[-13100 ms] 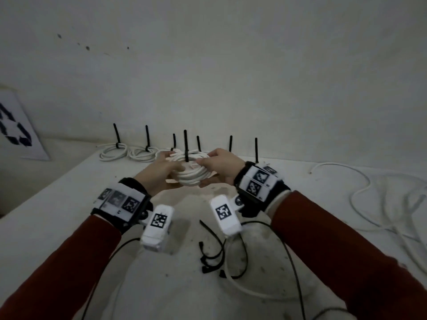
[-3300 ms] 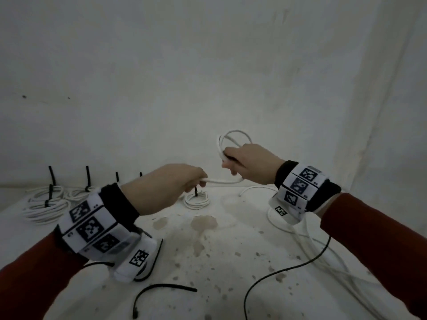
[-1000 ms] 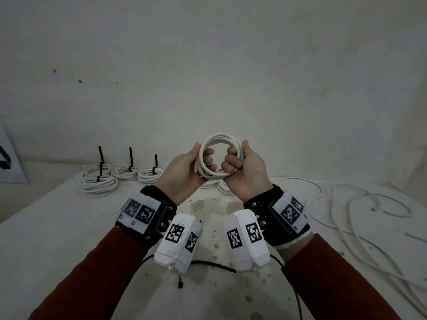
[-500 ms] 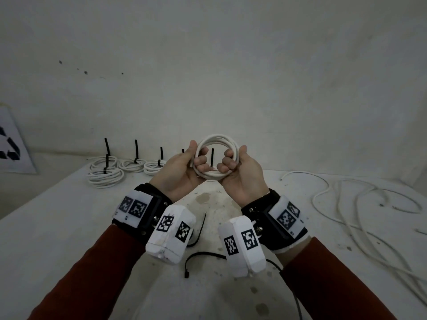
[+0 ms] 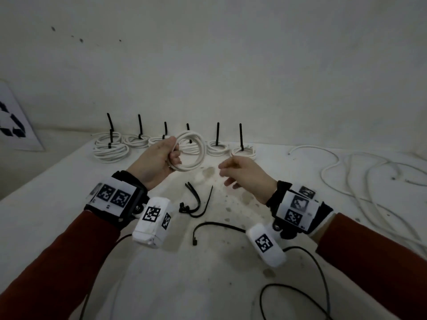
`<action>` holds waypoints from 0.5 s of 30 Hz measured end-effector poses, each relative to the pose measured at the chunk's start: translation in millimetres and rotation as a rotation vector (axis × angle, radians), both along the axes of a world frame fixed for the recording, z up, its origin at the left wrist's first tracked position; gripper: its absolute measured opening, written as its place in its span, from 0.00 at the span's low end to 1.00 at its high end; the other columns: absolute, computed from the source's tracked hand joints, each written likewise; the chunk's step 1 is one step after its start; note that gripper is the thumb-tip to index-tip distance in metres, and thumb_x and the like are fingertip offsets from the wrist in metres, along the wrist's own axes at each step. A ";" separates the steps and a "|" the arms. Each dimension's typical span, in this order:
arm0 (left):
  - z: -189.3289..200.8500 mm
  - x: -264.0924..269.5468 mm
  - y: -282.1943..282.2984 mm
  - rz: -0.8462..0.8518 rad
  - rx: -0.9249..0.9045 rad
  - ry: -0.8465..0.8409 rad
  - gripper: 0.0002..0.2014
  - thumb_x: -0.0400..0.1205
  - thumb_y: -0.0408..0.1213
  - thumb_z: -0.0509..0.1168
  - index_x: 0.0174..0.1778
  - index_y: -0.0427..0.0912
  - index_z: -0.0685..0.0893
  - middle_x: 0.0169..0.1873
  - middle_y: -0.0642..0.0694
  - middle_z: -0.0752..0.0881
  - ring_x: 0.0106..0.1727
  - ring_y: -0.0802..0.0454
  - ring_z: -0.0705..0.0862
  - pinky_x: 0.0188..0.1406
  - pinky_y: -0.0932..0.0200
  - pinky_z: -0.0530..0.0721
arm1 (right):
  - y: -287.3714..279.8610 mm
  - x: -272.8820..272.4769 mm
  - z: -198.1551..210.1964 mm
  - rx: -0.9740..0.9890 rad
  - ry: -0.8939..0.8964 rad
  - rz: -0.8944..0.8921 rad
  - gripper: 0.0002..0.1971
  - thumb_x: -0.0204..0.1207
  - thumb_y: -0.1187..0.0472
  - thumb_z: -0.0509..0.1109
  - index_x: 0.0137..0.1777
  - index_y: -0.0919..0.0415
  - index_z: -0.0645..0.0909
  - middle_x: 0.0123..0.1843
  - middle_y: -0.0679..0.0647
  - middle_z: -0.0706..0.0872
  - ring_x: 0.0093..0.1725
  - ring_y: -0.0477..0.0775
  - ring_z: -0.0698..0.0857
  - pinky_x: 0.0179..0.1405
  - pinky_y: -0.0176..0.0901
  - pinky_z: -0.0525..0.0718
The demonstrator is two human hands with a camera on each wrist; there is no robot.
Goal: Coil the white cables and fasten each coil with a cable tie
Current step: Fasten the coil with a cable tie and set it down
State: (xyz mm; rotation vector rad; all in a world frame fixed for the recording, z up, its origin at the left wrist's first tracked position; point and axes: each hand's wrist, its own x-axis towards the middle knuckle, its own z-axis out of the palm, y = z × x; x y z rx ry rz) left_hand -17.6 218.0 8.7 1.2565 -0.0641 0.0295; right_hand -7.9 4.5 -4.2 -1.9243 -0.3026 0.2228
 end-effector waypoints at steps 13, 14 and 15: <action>-7.0 1.6 3.9 0.036 0.051 0.019 0.14 0.88 0.30 0.47 0.49 0.30 0.78 0.23 0.50 0.73 0.26 0.57 0.70 0.30 0.67 0.71 | 36.7 -27.8 -16.5 -0.899 -0.451 0.805 0.12 0.77 0.59 0.72 0.60 0.58 0.85 0.53 0.54 0.86 0.43 0.44 0.76 0.45 0.34 0.74; -6.9 1.7 3.2 0.022 0.086 -0.013 0.13 0.88 0.30 0.47 0.51 0.30 0.77 0.23 0.51 0.74 0.25 0.58 0.70 0.29 0.67 0.72 | 36.8 -27.5 -16.0 -0.901 -0.456 0.807 0.11 0.78 0.61 0.72 0.59 0.60 0.86 0.52 0.54 0.87 0.43 0.44 0.76 0.42 0.33 0.73; -7.4 1.9 2.7 0.015 0.115 -0.043 0.12 0.89 0.30 0.47 0.53 0.31 0.75 0.23 0.52 0.74 0.25 0.58 0.71 0.29 0.68 0.72 | 36.1 -27.4 -14.8 -0.897 -0.460 0.799 0.10 0.78 0.61 0.71 0.57 0.61 0.86 0.51 0.54 0.88 0.42 0.43 0.76 0.41 0.32 0.73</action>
